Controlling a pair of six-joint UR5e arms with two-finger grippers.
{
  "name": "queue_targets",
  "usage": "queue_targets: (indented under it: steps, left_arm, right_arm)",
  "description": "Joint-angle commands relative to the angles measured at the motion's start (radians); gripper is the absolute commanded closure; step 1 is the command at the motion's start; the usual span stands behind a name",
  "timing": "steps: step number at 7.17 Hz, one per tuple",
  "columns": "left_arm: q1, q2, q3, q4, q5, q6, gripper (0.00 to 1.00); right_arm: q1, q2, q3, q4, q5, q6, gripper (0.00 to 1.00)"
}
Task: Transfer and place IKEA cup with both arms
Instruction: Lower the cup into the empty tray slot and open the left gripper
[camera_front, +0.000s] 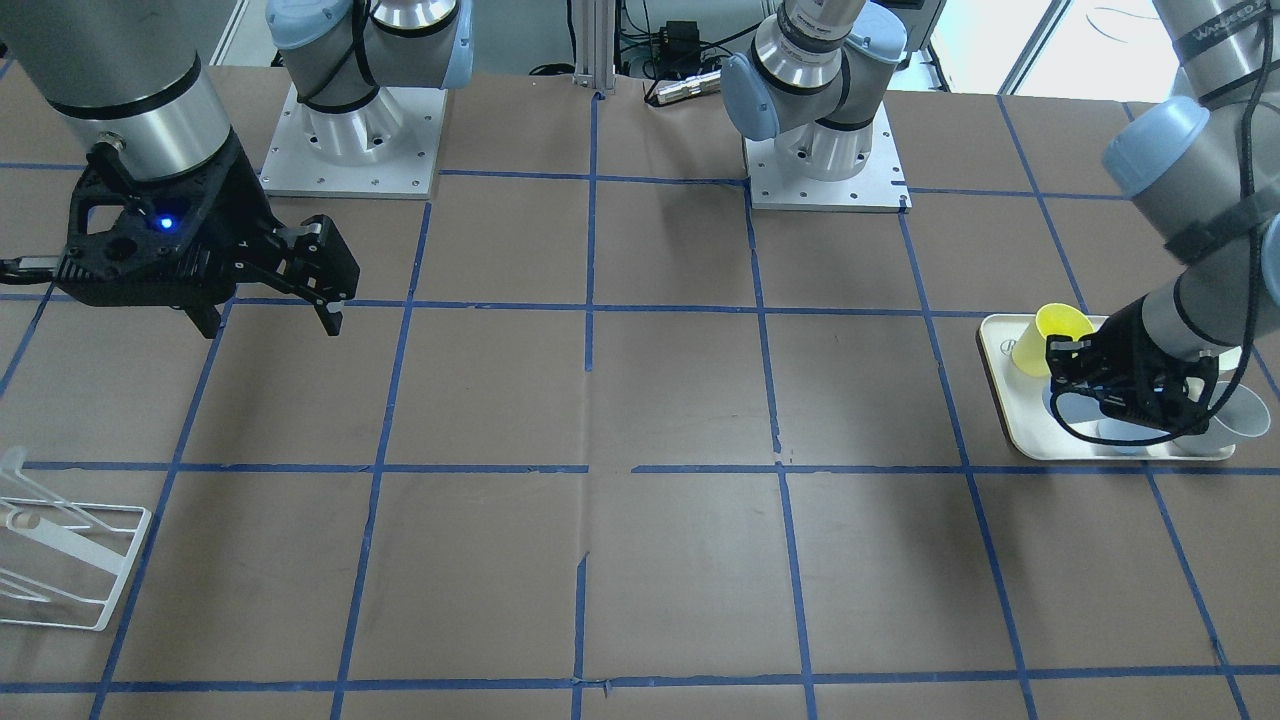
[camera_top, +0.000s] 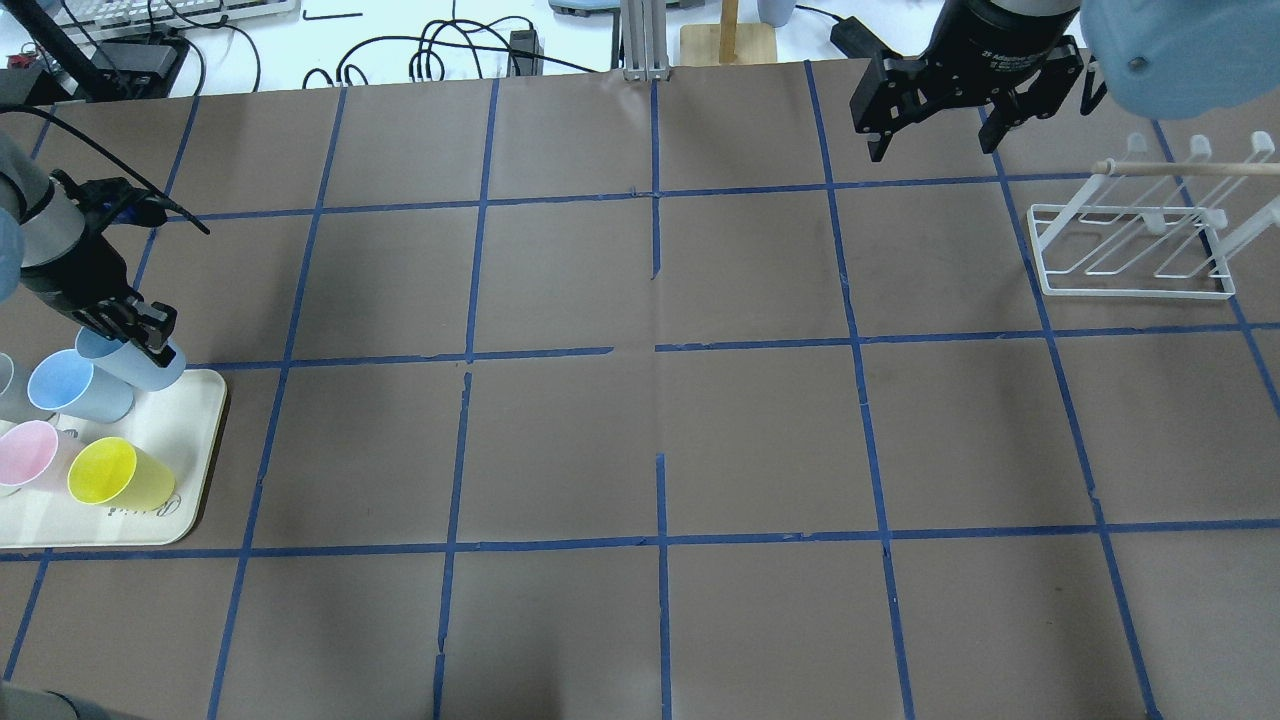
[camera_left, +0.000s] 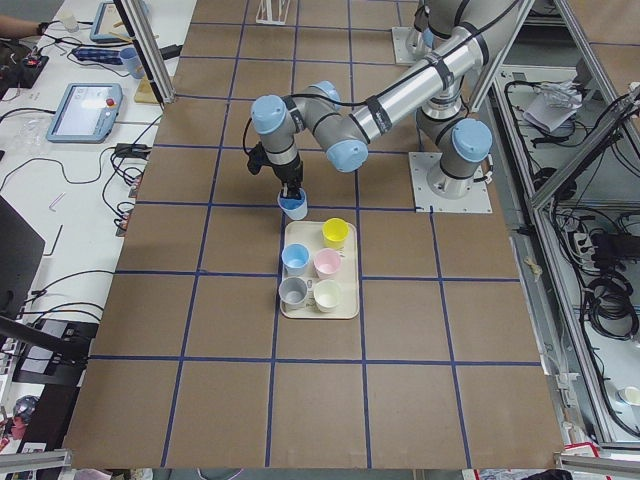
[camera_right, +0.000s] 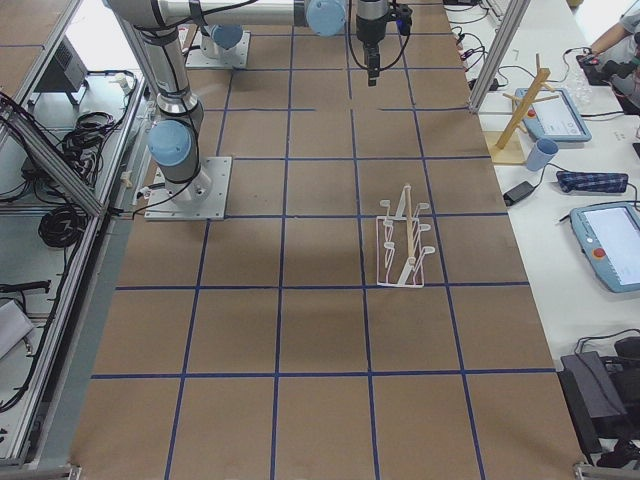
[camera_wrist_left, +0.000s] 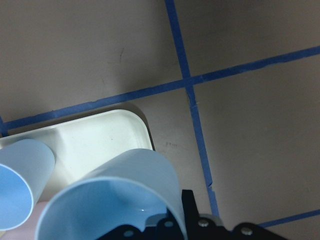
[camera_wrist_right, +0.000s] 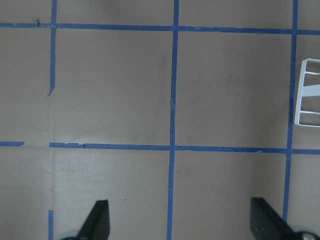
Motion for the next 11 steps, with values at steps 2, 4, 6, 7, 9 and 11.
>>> queue_targets:
  steps: [2, 4, 6, 7, 9, 11]
  left_arm:
    - [0.0, -0.082, -0.005, 0.055, 0.096, 0.045, 1.0]
    - [0.006, -0.105, -0.012, 0.093, 0.098, 0.062, 1.0]
    - [0.008, -0.12, -0.014, 0.1, 0.095, 0.099, 0.94]
    - [0.009, -0.12, -0.014, 0.098, 0.101, 0.099, 0.76]
    - [0.009, -0.119, -0.014, 0.085, 0.101, 0.097, 0.3]
    - [0.005, -0.09, 0.006, 0.037, 0.087, 0.097, 0.04]
  right_arm:
    - [0.0, 0.0, 0.001, 0.001, 0.0, -0.001, 0.0]
    - [0.0, 0.0, 0.001, 0.001, 0.0, -0.001, 0.0]
    - [0.0, 0.0, 0.001, 0.001, 0.0, -0.001, 0.0]
    - [0.0, 0.0, 0.001, 0.001, 0.0, -0.001, 0.0]
    - [0.0, 0.0, 0.001, 0.001, 0.0, -0.001, 0.0]
    - [0.0, 0.0, 0.001, 0.003, 0.0, -0.001, 0.0]
